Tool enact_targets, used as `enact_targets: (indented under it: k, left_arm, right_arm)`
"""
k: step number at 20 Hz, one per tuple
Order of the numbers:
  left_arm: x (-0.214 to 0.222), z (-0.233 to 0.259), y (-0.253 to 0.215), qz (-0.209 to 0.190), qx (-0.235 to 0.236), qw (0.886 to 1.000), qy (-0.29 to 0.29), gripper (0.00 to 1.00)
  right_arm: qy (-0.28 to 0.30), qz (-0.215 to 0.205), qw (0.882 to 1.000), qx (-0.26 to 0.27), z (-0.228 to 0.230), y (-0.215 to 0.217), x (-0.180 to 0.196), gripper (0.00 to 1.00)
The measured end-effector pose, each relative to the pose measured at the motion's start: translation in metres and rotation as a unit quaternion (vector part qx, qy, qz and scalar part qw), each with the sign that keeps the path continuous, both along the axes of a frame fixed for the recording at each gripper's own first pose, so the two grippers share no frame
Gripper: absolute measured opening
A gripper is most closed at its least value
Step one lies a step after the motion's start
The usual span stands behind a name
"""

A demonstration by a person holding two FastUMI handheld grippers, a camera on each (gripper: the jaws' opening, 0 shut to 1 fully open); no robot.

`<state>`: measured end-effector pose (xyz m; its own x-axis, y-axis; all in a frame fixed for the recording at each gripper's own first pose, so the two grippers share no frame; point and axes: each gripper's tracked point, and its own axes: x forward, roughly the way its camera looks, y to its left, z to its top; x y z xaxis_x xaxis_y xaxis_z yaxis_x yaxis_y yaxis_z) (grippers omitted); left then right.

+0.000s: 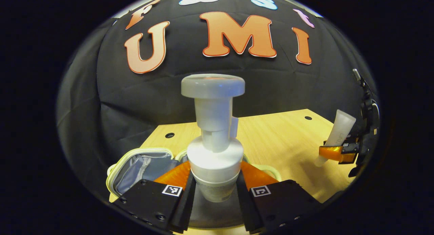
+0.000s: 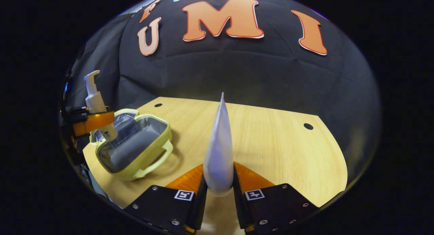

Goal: First open the suitcase, pack the skin care products into it, and then close the suitcase.

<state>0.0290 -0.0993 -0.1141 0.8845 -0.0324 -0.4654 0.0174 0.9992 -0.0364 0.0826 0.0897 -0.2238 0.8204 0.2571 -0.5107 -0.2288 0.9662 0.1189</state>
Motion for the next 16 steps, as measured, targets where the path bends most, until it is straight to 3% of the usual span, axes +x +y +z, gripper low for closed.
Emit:
enact_targets:
  k: [7,11,16]
  left_arm:
    - [-0.011,-0.02,0.039,-0.021,-0.004,0.999,0.038,0.6]
    - [-0.018,-0.054,0.042,-0.041,-0.012,0.994,0.097,0.59]
    - [-0.022,-0.106,0.039,-0.061,-0.002,0.98,0.19,0.59]
  right_arm:
    - [-0.028,0.025,0.999,0.019,0.05,0.059,0.004,0.4]
    - [-0.026,0.039,0.998,0.03,0.059,0.092,-0.002,0.4]
    - [-0.018,0.059,0.997,0.046,0.066,0.126,-0.01,0.4]
